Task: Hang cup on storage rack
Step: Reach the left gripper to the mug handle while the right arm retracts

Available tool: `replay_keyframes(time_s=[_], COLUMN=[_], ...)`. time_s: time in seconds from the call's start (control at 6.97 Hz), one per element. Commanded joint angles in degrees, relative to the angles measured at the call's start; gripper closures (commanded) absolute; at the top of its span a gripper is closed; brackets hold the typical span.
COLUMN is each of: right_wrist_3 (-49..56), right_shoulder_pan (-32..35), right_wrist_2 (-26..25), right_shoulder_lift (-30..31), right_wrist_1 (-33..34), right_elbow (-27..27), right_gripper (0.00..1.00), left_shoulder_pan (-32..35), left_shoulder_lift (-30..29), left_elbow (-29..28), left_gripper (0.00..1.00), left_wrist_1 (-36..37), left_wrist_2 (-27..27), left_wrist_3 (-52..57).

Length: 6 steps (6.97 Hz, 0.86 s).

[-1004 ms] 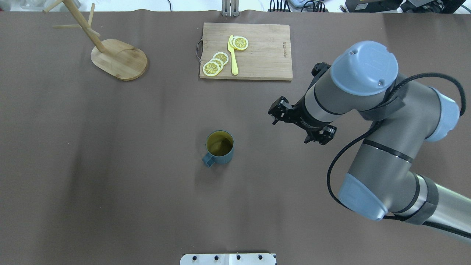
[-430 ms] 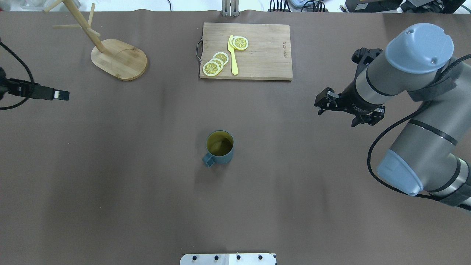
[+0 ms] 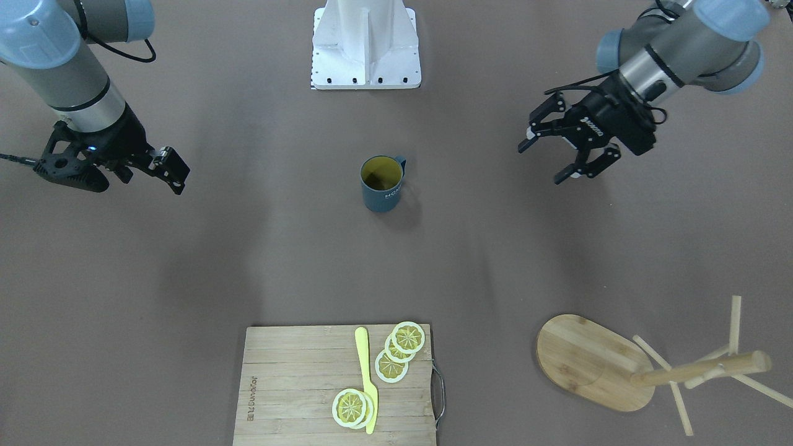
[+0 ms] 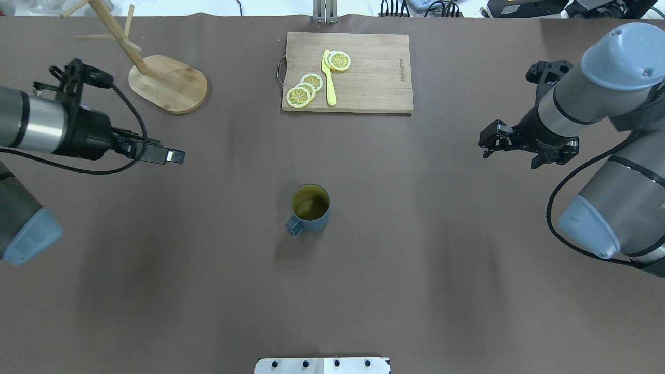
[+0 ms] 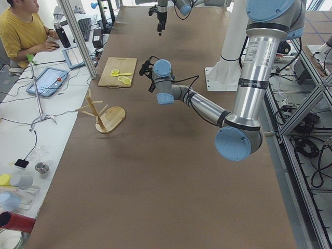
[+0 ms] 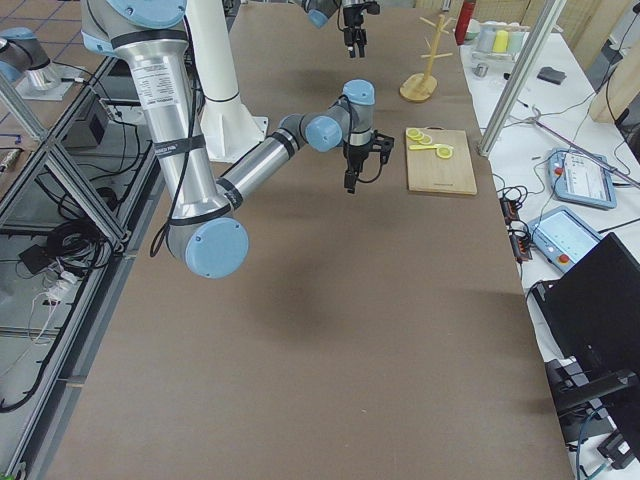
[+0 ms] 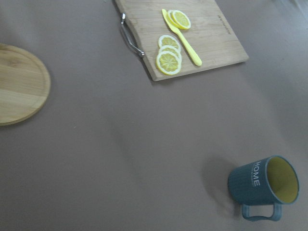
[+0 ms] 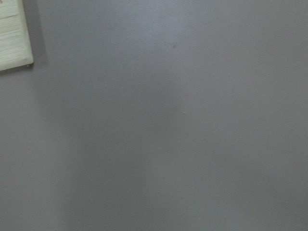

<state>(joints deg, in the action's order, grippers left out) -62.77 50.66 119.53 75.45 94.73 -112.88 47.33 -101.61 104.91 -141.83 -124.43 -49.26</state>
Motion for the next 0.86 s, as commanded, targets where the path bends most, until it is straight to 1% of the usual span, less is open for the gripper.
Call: replay_keyframes(time_s=[0.0,0.29,0.43,0.57,0.72], right_wrist_3=[11.92,23.51,28.97,34.07,37.78], right_shoulder_pan=[4.34,10.65,13.73,16.81,18.75], right_wrist_2=[1.58,6.57,8.68,10.88,11.95], right_shoulder_lift=[1.37,1.63,2.06,2.07,2.07], right_wrist_1=[-0.34,-0.43,-0.51,-0.51,-0.69], right_elbow=[4.93,10.38,12.75,15.56,17.68], right_gripper=[0.00,0.00,0.00,0.00,0.00], left_shoulder_pan=[-4.79,-5.23,-7.58,-11.09,-14.95], left_shoulder_lift=[-1.66,-10.93,-11.24,-11.42,-11.51], left_elbow=[0.11,0.11,0.03,0.11,0.38], left_gripper=[0.13,0.13,0.15,0.16,0.16], left_wrist_1=[3.81,16.25,16.58,16.49,16.49], left_wrist_2=[8.47,8.85,10.24,16.26,20.93], left_wrist_3=[12.44,13.31,13.31,13.31,13.22])
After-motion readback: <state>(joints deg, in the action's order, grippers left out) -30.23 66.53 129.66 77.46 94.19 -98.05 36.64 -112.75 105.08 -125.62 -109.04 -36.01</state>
